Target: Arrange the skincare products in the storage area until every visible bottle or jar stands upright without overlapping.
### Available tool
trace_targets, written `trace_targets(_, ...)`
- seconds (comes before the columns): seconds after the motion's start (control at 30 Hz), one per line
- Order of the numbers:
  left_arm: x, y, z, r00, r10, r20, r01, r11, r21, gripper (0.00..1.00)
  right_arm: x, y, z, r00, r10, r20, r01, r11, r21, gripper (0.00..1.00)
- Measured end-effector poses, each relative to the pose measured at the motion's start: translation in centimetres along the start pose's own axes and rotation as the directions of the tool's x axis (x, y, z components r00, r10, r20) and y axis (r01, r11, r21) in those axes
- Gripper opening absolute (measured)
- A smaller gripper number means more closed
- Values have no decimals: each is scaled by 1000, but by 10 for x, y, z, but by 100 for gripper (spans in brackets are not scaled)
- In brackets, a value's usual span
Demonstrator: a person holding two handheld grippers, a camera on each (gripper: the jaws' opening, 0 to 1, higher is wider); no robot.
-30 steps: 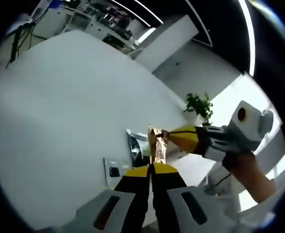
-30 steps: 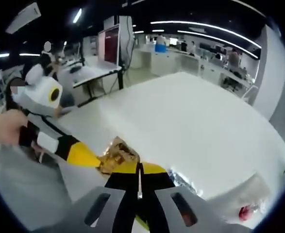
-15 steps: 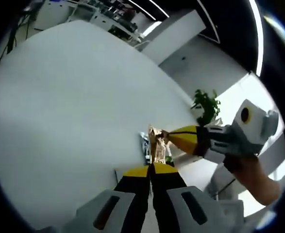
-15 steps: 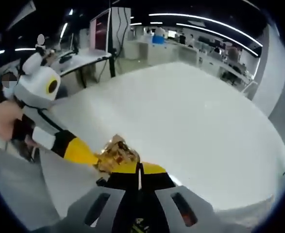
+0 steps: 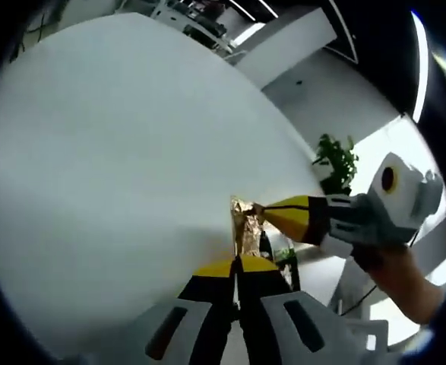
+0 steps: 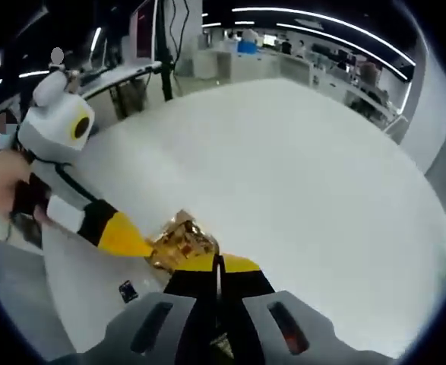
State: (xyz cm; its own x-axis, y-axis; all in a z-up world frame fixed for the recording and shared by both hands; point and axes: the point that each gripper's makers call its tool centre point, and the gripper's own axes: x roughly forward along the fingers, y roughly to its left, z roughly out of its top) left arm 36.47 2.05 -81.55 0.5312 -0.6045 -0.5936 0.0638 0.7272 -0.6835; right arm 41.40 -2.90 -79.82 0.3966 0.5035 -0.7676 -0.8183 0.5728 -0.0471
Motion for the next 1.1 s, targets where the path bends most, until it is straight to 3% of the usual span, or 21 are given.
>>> trace_targets(0.3,13,10,-8,999,16,-42,-16,1000,-3,4,13,-1,-18,999,14,-39,-14,1000,3,1)
trace_targets(0.83,15,10,-9,999,10,-40,-10,1000,7,5,22,-5,-18,999,14,-35,-14,1000,14,2)
trace_targets(1.0,11,6,-9,999,0,-36,2,998,56,5,25,-5,-22,999,11,-33,-10,1000,12,2)
trace_targets(1.1,8,10,-8,999,15,-39,-9,989,149,4,24,-5,-22,999,14,-31,-13,1000,13,2)
